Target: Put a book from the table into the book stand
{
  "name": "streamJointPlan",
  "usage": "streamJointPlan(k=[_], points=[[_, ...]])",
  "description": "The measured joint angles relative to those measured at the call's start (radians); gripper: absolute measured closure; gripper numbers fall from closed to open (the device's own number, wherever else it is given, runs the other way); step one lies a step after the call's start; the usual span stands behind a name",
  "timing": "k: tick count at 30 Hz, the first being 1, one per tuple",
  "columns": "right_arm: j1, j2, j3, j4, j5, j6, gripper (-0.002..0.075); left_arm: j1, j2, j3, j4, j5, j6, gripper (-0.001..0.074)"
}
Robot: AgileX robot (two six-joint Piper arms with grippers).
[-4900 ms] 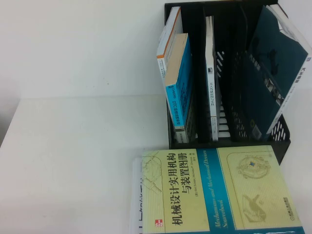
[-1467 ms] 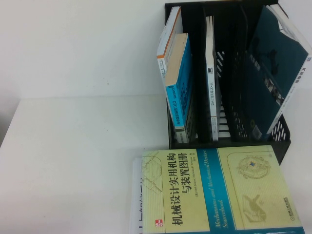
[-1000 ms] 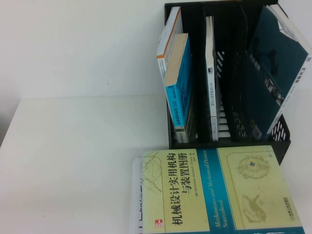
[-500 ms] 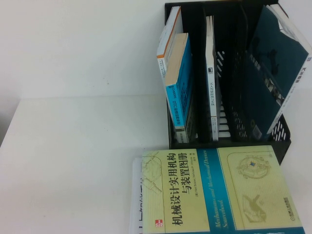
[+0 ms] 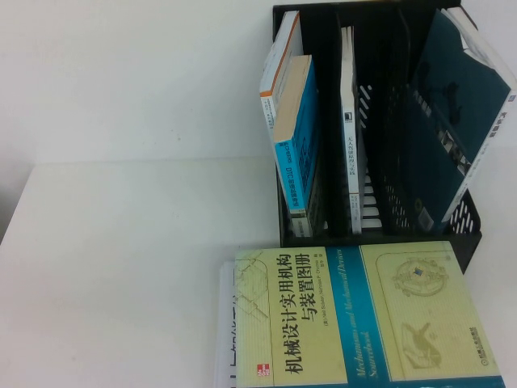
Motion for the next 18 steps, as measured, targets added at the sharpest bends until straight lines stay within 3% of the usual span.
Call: streamJointPlan(k=[3,6,13,18], points=[[0.0,0.112,-0.009,0.1,0.039,-0.076,0.0718,0.0,0.058,0.017,-0.105,0.002,0.0,0.0738],[0.0,0.231,-0.01,0.293,0.11,-0.257,0.0718,0.0,0.106,0.034,-0.263,0.056,0.051,0.0738],[0.0,0.519,-0.01,0.748,0.189,-0.666,0.0718,0.0,0.264,0.035,-0.689,0.241,0.402,0.0738],[0.0,0.697,-0.01,0.821,0.147,-0.751,0.0718,0.0,0.372,0.035,-0.741,0.247,0.487,0.0738]])
